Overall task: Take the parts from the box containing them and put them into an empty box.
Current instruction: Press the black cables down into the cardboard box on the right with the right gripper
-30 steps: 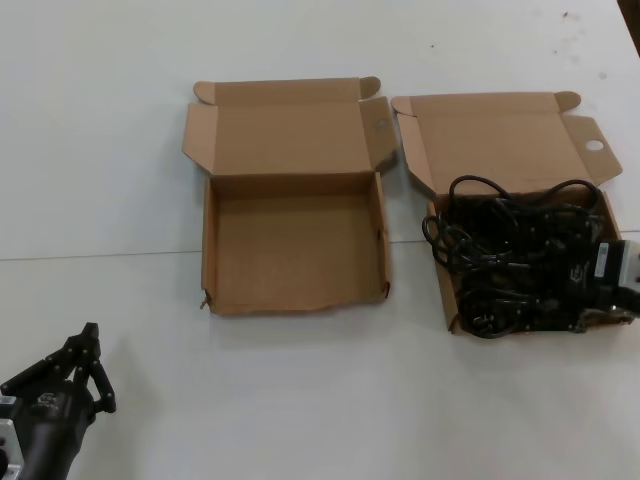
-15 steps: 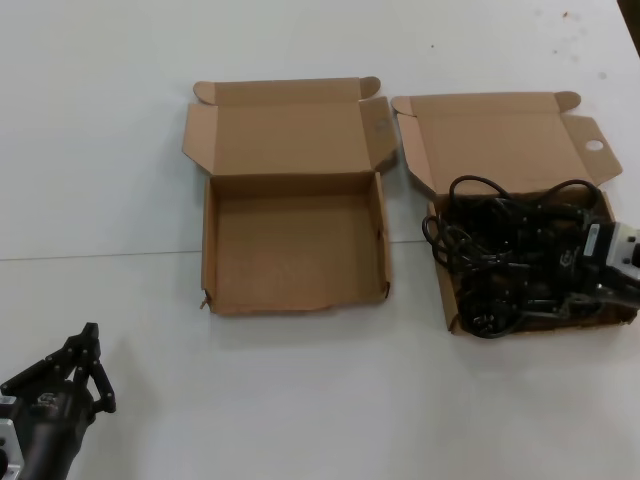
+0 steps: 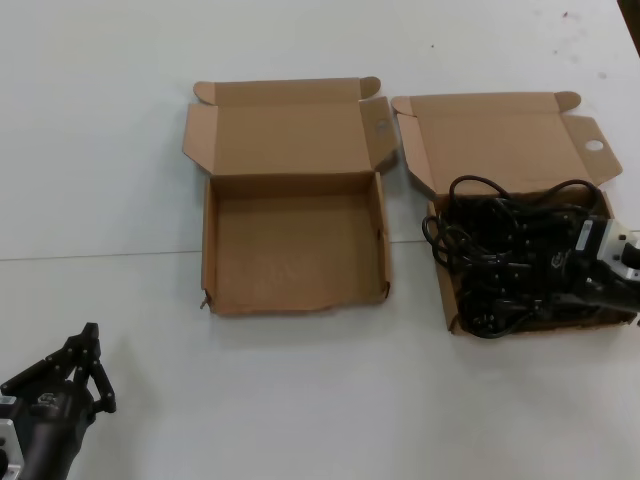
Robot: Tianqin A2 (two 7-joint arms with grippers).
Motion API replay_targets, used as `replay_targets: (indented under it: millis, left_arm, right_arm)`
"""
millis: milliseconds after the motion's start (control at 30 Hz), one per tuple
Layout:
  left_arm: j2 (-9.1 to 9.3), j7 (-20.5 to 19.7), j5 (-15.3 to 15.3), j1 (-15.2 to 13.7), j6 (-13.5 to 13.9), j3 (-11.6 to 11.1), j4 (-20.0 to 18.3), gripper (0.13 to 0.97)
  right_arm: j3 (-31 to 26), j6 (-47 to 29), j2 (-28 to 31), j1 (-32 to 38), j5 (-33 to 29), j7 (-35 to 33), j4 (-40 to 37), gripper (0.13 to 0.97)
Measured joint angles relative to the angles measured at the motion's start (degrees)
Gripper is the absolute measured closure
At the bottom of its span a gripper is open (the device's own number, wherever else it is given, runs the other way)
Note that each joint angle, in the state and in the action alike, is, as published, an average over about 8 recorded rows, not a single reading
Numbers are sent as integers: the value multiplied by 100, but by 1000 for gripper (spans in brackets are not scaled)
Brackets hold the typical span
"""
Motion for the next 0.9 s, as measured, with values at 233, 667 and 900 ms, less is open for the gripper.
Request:
replay_targets:
  millis: [233,667,900]
  left_arm:
    - [0,0,0,0,0,0,0,941]
    - [0,0,0,0,0,0,0,941]
    - [0,0,0,0,0,0,0,941]
  right_arm:
    - [46,4,-141,70,74,0,-327,815]
    - [157,-9,-202,104,174,0,-523,913]
    - [182,-15,-67,-4,162,0,-216,939]
